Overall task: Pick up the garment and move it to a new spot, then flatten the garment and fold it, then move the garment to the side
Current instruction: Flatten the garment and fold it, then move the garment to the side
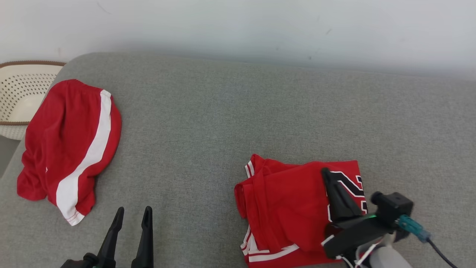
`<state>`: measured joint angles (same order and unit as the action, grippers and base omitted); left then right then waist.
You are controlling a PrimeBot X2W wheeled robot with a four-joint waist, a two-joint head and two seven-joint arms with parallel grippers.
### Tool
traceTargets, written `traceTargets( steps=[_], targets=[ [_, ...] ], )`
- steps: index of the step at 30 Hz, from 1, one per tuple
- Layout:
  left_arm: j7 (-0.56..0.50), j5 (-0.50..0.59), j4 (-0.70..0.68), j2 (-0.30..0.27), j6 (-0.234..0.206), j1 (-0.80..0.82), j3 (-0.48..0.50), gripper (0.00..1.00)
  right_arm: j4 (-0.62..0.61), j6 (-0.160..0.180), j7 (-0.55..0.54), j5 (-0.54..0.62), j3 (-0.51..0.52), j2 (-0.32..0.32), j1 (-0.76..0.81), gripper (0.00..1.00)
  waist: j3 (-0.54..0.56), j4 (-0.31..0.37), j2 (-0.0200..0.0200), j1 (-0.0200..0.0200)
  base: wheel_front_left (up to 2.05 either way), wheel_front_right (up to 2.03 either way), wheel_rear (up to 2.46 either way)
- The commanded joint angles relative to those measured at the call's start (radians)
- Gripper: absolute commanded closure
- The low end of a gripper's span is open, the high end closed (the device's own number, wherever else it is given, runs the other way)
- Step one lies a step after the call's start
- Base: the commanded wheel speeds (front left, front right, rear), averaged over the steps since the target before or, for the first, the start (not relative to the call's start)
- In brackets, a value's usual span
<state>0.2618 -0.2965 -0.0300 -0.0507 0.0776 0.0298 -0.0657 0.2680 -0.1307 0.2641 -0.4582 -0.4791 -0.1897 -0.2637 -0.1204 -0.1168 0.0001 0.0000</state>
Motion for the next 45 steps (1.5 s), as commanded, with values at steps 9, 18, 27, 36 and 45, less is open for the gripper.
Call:
traceTargets(
  steps=[9,18,27,36,45],
  targets=[
    [0.004,0.015,-0.008,0.000,-0.005,0.002,-0.012,0.00,0.048,0.000,0.001,0.050,0.105,0.007,0.003,1.00,0.002,0.012,-0.0001,0.0000,0.00,0.00,0.00],
    [0.004,0.010,-0.009,0.000,-0.003,-0.022,0.000,0.00,0.105,0.000,0.001,0.077,0.178,0.031,0.020,0.00,0.018,0.005,-0.0001,0.0000,0.00,0.00,0.00],
    [0.004,0.006,-0.017,0.000,-0.013,-0.041,-0.003,0.00,0.195,0.000,0.001,0.038,0.169,-0.007,0.042,0.00,0.036,0.023,-0.0001,0.0000,0.00,0.00,0.00],
    [0.004,0.001,-0.024,0.000,-0.020,-0.047,-0.009,0.00,0.329,0.000,-0.062,-0.118,0.040,-0.072,-0.036,0.00,0.033,0.036,-0.0001,0.0000,0.00,0.00,0.00],
    [0.004,-0.001,-0.019,0.000,-0.024,-0.044,-0.019,0.00,0.378,0.000,-0.185,-0.301,-0.121,-0.107,-0.103,0.00,0.030,0.017,-0.0001,0.0000,0.00,0.00,0.00]
  ],
)
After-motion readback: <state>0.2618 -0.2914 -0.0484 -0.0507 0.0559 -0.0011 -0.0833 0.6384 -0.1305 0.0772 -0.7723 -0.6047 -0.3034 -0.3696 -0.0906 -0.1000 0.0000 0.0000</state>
